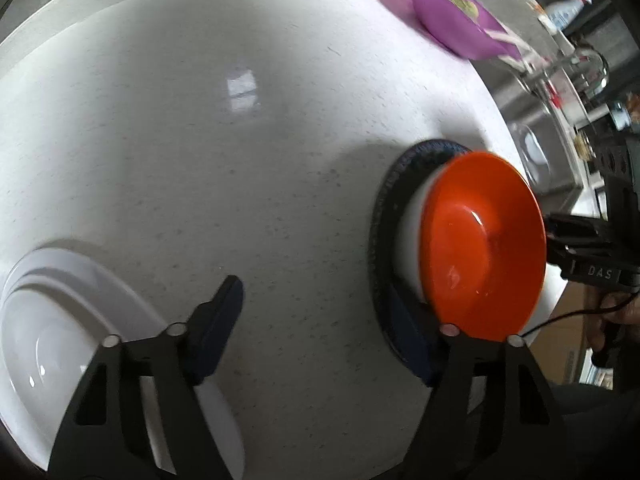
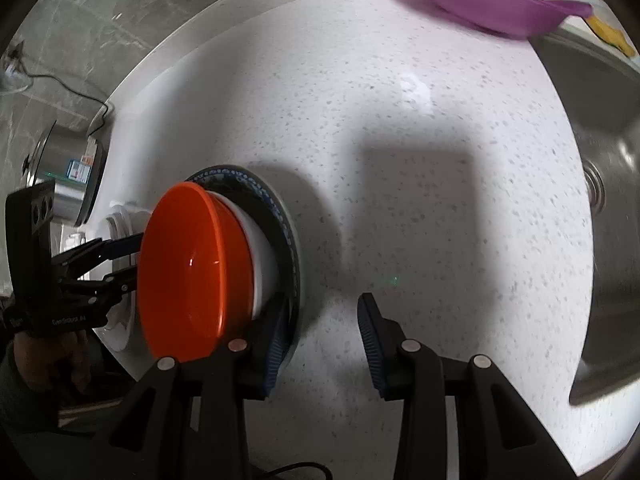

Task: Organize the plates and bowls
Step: 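Close both grippers on the rims of the stacked bowls and plates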

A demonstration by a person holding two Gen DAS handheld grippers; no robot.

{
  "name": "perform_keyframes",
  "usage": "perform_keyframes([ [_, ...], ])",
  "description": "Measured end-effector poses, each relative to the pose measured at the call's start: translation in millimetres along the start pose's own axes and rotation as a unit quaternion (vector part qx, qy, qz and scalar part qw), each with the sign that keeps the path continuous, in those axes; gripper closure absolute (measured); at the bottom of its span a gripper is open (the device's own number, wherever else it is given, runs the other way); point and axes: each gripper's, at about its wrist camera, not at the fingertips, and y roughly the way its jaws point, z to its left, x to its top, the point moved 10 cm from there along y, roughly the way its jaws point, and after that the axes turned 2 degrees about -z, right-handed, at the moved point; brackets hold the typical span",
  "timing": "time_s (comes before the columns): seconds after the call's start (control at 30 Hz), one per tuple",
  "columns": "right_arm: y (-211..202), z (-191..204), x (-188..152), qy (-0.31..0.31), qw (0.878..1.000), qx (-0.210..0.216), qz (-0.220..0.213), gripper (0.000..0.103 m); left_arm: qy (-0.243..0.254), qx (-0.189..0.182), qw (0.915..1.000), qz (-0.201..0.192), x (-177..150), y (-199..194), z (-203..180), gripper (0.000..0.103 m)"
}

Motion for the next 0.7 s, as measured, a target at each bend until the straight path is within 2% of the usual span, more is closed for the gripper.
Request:
perform_keyframes([
  [0.17, 2.0, -0.9, 2.5, 0.001, 0.999, 0.03, -0.02, 0.067, -0.006, -0.028, 0.9995, 0.011, 0.8, 6.3, -7.1, 0.051],
  [0.27, 0.9, 1.3, 1.5, -0.007, 0.999, 0.046, -0.022, 0.077, -0.01, -0.052, 0.9983, 0.025, -0.1, 9.4, -11.1, 0.058],
  [0.3, 0.5, 6.2, 2.3, -0.013, 0.998, 0.05, -0.022, 0.086, -0.007, -0.062, 0.9977, 0.028, 0.3, 9.6, -14.7, 0.066],
  [0.33, 0.4, 10.0, 2.6, -0.018, 0.998, 0.056, -0.022, 0.09, -0.001, -0.068, 0.9972, 0.03, 1.2, 8.9, -18.5, 0.074],
  [0.37, 0.4, 12.2, 2.7, -0.023, 0.998, 0.052, -0.022, 0.09, 0.007, -0.071, 0.997, 0.031, 2.5, 8.8, -23.5, 0.078],
  [0.43, 3.7, 17.4, 2.4, -0.021, 0.998, 0.049, -0.022, 0.091, 0.025, -0.069, 0.9968, 0.031, 4.4, 7.4, -33.0, 0.094],
  [0.7, 3.3, 12.5, 2.6, -0.006, 0.999, 0.042, -0.025, 0.091, 0.029, -0.065, 0.9971, 0.026, 9.6, 10.4, -51.3, 0.094],
])
